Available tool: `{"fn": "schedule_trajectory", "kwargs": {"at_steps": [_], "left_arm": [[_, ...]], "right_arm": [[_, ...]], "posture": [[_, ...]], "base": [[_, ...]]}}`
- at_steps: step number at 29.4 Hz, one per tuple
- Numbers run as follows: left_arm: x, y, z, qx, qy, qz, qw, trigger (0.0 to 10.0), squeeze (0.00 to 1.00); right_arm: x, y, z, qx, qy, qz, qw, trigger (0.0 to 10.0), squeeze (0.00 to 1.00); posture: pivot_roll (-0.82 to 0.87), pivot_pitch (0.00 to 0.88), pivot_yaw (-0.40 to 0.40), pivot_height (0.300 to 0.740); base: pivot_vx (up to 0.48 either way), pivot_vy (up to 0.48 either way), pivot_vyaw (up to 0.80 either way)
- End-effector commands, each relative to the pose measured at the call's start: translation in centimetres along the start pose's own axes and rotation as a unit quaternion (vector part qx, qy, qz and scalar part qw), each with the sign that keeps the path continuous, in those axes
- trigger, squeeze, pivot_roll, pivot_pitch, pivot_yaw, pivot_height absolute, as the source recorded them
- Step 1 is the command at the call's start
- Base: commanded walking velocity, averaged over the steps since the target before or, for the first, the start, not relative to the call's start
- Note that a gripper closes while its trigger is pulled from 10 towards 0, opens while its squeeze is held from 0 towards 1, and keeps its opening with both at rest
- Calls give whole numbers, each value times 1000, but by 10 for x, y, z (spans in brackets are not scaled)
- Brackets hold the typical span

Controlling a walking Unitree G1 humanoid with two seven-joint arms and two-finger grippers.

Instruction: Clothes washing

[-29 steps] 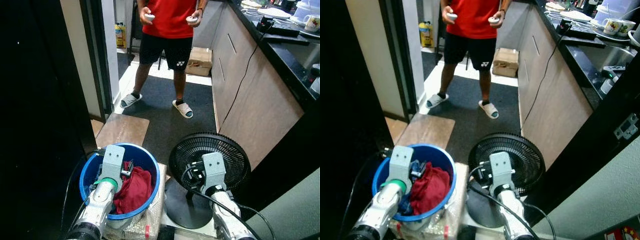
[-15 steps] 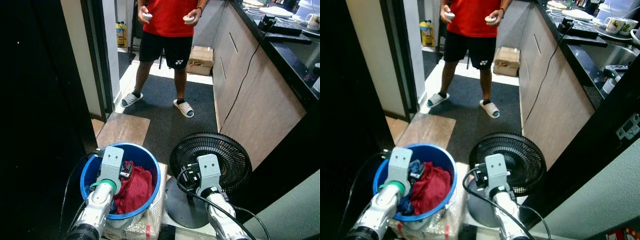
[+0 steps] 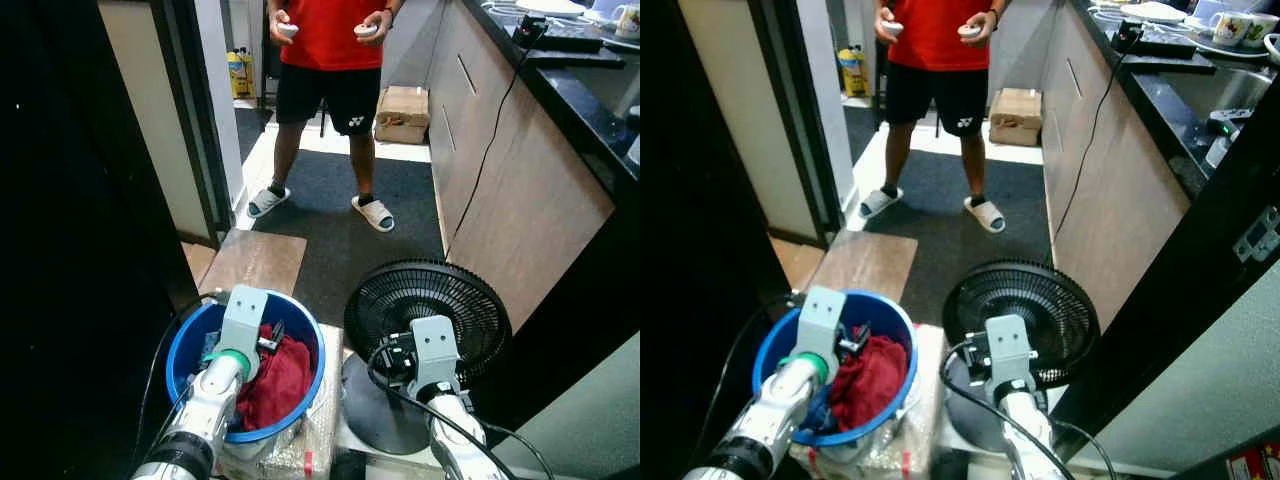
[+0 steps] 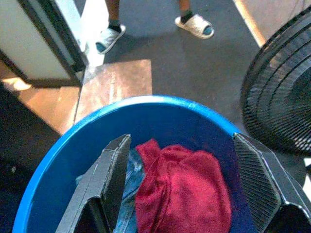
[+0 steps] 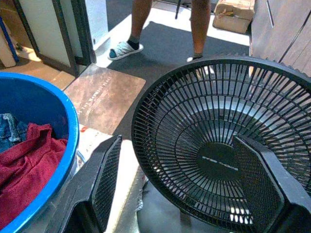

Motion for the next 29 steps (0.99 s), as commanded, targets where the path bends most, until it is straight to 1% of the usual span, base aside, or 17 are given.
{"fn": "schedule_trajectory", "kwargs": {"at_steps": [1, 4, 8, 12, 24, 25, 26, 27, 29], "left_arm": [[0, 0, -4, 10, -3, -1, 1000, 10000, 0], [0, 0, -4, 8, -2, 0, 1000, 10000, 0], [6, 6, -14, 16, 3, 11, 1000, 10000, 0], [4, 7, -15, 17, 3, 8, 1000, 10000, 0], [3, 2, -8, 10, -1, 4, 1000, 10000, 0], [8, 1, -4, 5, 0, 12, 1000, 10000, 0], [8, 1, -4, 5, 0, 12, 1000, 10000, 0], [13, 2, -3, 1, 1, 19, 1000, 10000, 0], [13, 2, -3, 1, 1, 19, 1000, 10000, 0]], "right_arm": [[2, 1, 1, -4, 3, 2, 1000, 10000, 0], [2, 0, 2, -6, 5, 6, 1000, 10000, 0], [4, -3, 7, -15, 6, 12, 1000, 10000, 0], [3, -3, 7, -14, 5, 9, 1000, 10000, 0], [0, -5, 10, -18, 4, 2, 1000, 10000, 0], [0, -7, 12, -20, 2, 0, 1000, 10000, 0], [0, -7, 12, -20, 2, 0, 1000, 10000, 0], [-2, -10, 13, -18, 2, -1, 1000, 10000, 0], [-2, -10, 13, -18, 2, -1, 1000, 10000, 0]], "posture": [[-100, 0, 70, 740], [-100, 0, 69, 740], [-96, 0, 59, 740], [-87, 0, 57, 740], [-42, 0, 52, 740], [-6, 0, 47, 740], [-6, 0, 47, 740], [15, 0, 26, 740], [15, 0, 26, 740]], "base": [[0, 0, 0], [0, 0, 0], [0, 0, 0], [0, 0, 0], [0, 0, 0], [0, 0, 0], [0, 0, 0], [0, 0, 0], [0, 0, 0]]}}
Point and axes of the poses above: a point about 5 cm out from each wrist's last joint towards the gripper, its own y axis pointing back from the gripper into the wrist, its own z axis along the axis of the wrist's last joint, x = y × z, the point moved 3 cm from there along -y, pointing out of the wrist towards the gripper, and after that the axes turned 12 degrees about y, right-handed, at the moved point
